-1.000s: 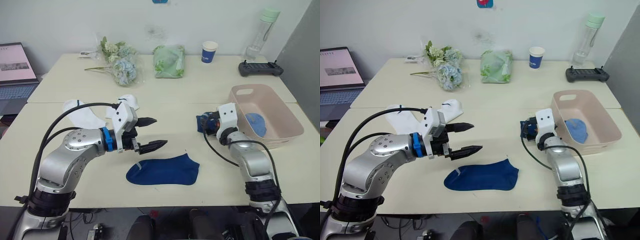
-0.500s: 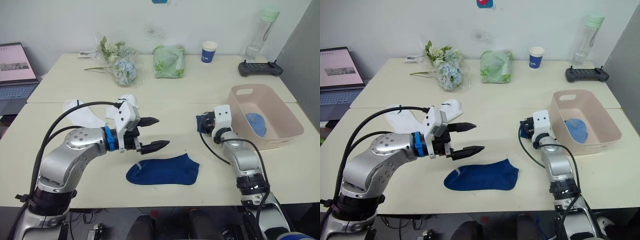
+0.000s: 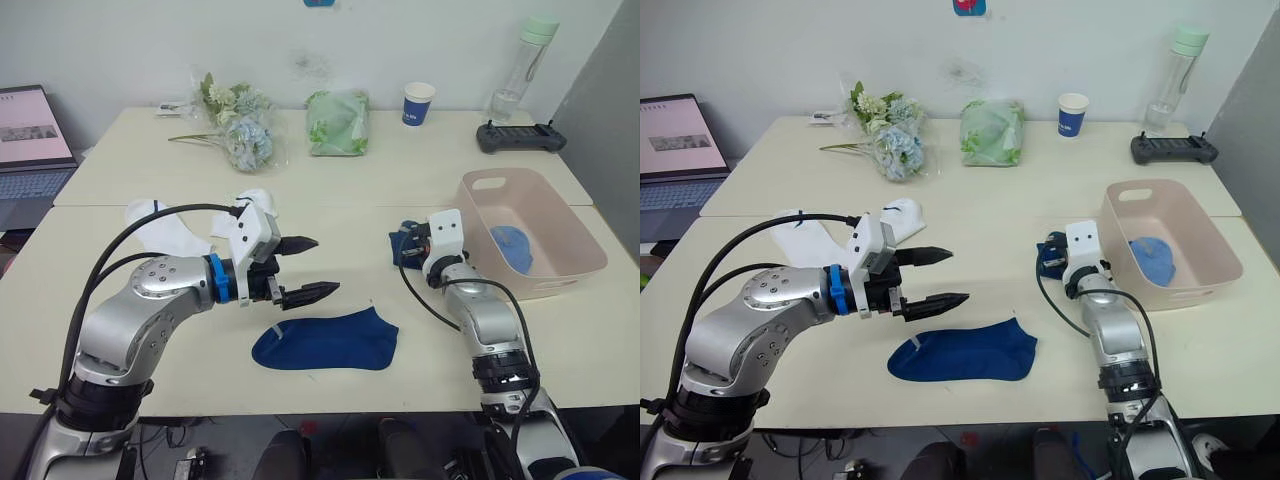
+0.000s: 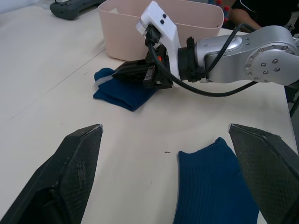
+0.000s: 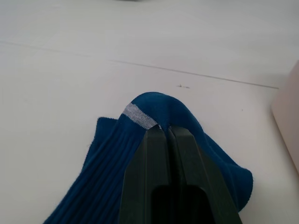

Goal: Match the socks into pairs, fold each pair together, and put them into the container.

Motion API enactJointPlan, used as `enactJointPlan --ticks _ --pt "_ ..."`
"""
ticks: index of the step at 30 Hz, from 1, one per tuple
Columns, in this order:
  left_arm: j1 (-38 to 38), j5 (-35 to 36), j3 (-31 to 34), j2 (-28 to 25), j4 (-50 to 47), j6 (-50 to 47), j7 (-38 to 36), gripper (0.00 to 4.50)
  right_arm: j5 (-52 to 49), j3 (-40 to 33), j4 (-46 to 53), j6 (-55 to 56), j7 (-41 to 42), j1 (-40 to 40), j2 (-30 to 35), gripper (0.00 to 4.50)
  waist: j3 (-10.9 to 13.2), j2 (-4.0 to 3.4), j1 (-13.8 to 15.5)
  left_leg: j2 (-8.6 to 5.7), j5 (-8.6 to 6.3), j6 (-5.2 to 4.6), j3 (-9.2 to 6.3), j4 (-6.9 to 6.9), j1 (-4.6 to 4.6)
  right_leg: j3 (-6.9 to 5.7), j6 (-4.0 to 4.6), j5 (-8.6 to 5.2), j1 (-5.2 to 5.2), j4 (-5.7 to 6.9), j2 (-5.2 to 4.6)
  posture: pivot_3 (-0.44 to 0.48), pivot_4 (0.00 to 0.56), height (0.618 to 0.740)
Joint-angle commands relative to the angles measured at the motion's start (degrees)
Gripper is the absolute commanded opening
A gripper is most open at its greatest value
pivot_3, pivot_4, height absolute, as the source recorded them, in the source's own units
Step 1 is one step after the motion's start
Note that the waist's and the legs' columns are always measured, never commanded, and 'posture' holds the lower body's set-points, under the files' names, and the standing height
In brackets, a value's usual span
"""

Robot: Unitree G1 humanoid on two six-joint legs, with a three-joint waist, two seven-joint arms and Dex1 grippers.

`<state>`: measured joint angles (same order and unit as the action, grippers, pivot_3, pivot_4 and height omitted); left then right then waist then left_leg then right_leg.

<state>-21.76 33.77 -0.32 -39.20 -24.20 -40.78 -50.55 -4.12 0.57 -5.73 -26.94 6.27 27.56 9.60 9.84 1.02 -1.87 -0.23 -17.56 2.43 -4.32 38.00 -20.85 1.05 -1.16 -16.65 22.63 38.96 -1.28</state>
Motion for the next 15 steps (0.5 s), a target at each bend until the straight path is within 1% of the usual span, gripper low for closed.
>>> enactJointPlan --ticks 1,6,9,15 --pt "-0.2 -0.2 1.3 -0.2 -0.8 1.4 0.7 4.50 -1.0 -1.6 6.5 0.5 1.5 0.0 1.3 0.04 0.0 0.00 0.0 0.00 0.00 0.00 0.00 0.00 0.00 0.00 0.00 0.00 0.00 0.00 0.00 0.000 0.150 0.740" --pt "-0.6 -0.3 1.6 0.0 -0.1 1.8 1.3 4.50 -0.3 -1.4 11.3 2.1 3.3 -0.6 3.7 0.04 0.0 0.00 0.0 -0.01 0.00 0.00 -0.01 0.00 0.00 -0.01 0.00 0.00 0.00 0.00 0.00 0.000 0.150 0.740" --pt "-1.1 -0.2 2.0 0.0 0.8 2.1 1.5 4.50 0.7 0.0 14.2 4.5 4.7 -1.1 5.1 0.04 0.0 0.00 0.0 0.00 0.00 0.00 -0.01 0.00 0.00 -0.01 0.00 0.00 0.00 0.00 0.00 0.000 0.150 0.740" --pt "-1.7 -0.7 3.4 -1.5 3.7 3.1 0.7 4.50 6.3 8.3 18.3 13.0 8.4 -3.9 6.8 0.04 0.0 0.00 0.0 0.00 0.00 0.00 -0.01 0.00 0.00 -0.02 0.00 0.00 0.01 0.01 0.01 0.000 0.150 0.740"
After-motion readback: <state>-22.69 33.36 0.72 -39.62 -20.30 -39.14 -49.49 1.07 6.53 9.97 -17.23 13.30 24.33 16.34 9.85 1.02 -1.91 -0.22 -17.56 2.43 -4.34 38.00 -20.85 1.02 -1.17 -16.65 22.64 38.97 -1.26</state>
